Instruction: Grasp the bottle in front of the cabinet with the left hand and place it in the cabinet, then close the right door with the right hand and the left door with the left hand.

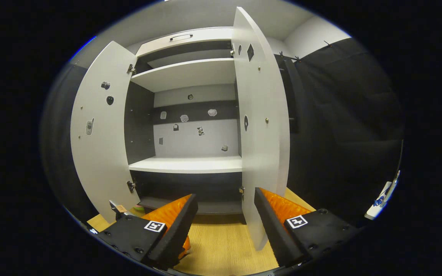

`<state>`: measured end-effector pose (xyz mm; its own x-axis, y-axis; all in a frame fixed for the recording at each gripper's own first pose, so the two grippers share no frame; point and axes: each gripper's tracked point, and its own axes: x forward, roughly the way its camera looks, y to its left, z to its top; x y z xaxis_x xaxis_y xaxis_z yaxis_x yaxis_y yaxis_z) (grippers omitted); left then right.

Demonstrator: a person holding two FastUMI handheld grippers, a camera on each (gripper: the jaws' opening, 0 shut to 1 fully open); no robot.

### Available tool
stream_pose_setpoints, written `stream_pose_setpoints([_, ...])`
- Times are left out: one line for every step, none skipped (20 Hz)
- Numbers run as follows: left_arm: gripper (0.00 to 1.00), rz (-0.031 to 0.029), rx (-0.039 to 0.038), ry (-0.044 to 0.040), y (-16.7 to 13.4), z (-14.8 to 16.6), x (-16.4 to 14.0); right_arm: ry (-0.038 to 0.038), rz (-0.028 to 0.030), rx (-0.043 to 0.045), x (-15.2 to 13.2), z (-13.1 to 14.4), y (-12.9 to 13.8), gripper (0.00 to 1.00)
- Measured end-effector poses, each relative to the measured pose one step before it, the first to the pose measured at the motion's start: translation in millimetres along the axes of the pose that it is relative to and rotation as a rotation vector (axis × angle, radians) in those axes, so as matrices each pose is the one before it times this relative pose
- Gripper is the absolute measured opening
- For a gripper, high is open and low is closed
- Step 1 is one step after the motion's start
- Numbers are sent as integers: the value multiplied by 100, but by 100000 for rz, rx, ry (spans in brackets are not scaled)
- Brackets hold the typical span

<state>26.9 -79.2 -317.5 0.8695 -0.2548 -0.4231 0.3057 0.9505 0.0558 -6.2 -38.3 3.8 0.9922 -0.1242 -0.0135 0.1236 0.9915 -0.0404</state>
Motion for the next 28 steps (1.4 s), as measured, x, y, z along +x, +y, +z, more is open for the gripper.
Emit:
stream_pose_setpoints([72,-1713,-257,-2214,-10,1916,-648,-505,-134,336,178,73,55,98])
stream_pose_setpoints([72,3,-837,-3772,368,2278,-648,-291,72,276,205,37,131,98])
stream_pose_setpoints([72,1043,-1536,-3118,630,2483,-348,-417,330,-421,-37,31,117,98])
stream_pose_setpoints([72,1384,-1777,-3018,647,2620,-259,-1291,-1101,-654,138,172,-248,98])
stream_pose_setpoints([72,1877,-588,-2750,826,2808,145,107,-2039,-420,177,-31,-452,99])
stream_pose_setpoints([72,1770,-1180,-2396,790,2835,497,2292,-71,68,131,-453,-88,99])
stream_pose_setpoints([71,685,-1441,-1798,440,2649,588,993,1610,535,-222,-166,295,99])
stream_pose_setpoints([71,-77,-442,-1194,298,2653,812,-752,72,791,78,95,-116,99])
stream_pose_setpoints([72,271,-103,-2369,391,2873,824,164,-1402,528,-89,-141,-530,99])
stream_pose_setpoints([71,-385,198,-1980,155,2663,1081,625,-463,590,-77,-290,-207,98])
stream_pose_setpoints([71,-457,269,-1302,89,2267,1107,139,48,829,-280,-91,-71,98])
stream_pose_setpoints([72,-480,361,-1458,74,1994,1189,-123,-334,628,-205,40,-154,98])
stream_pose_setpoints([72,-252,1024,-1058,117,1679,1322,-508,-484,117,-320,85,-206,98])
stream_pose_setpoints([72,-99,1214,57,139,1219,1518,-546,-478,-222,-396,187,-219,99])
stream_pose_setpoints([71,-403,640,939,95,855,1725,-671,-293,-188,-396,174,-175,99])
stream_pose_setpoints([72,-334,85,840,49,320,1900,-907,-470,77,-466,326,-198,99])
stream_pose_setpoints([72,-430,-480,1099,43,198,1880,-951,-731,336,-443,293,-316,99])
stream_pose_setpoints([72,403,-355,1473,272,19,1929,-512,-927,535,-489,209,-338,98])
stream_pose_setpoints([72,1257,-181,1144,497,-150,1909,-16,-830,291,-418,133,-391,98])
stream_pose_setpoints([72,1262,42,1089,306,-335,1815,188,-1198,-223,-445,20,-458,98])
stream_pose_setpoints([72,1421,229,2012,362,-535,1657,535,-1831,-591,-313,11,-709,98])
stream_pose_setpoints([72,1309,905,3286,340,-1004,1796,494,-1960,-498,-398,-114,-696,98])
stream_pose_setpoints([72,1215,1948,3355,269,-943,1573,248,-1732,-161,-290,-51,-617,98])
stream_pose_setpoints([72,1149,2952,2295,92,-532,1388,448,-1742,23,-107,-99,-665,98])
stream_pose_setpoints([72,647,2473,2600,-42,-592,939,709,-1765,85,-180,-347,-735,98])
stream_pose_setpoints([73,-659,810,2879,-341,-878,1038,560,-1649,323,-57,-128,-623,99])
stream_pose_setpoints([72,-775,-375,2510,-253,-719,421,178,-1553,490,-107,-82,-523,98])
stream_pose_setpoints([74,-206,-352,1762,-99,-544,533,67,-1465,439,-60,-65,-475,98])
